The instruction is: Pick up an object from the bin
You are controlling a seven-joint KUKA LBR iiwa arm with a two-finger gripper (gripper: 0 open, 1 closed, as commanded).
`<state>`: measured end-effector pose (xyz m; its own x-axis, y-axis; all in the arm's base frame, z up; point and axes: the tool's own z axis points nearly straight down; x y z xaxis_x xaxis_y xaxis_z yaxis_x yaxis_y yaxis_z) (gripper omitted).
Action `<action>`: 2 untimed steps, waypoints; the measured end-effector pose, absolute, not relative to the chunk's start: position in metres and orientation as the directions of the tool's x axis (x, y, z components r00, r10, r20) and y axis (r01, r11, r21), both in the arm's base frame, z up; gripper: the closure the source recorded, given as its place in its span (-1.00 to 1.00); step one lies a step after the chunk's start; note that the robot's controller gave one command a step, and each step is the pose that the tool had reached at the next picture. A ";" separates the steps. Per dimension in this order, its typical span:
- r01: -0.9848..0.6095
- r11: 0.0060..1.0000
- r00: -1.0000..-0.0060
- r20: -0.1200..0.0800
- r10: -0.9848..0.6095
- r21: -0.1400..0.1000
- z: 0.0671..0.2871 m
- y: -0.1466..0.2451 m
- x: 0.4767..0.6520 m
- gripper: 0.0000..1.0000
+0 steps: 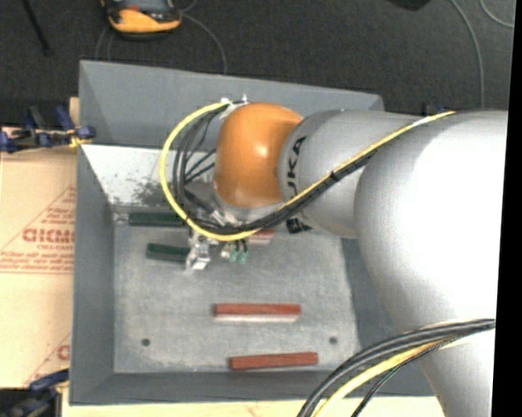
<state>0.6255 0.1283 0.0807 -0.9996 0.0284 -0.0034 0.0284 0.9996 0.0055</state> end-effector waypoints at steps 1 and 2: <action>0.029 1.000 -1.000 -0.004 0.029 0.006 0.081 0.128 0.626 1.00; 0.022 1.000 -1.000 -0.006 0.022 0.002 0.222 0.118 0.608 1.00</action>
Offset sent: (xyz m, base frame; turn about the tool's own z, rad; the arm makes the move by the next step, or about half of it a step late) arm -0.0194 -0.0100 0.1398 -0.0086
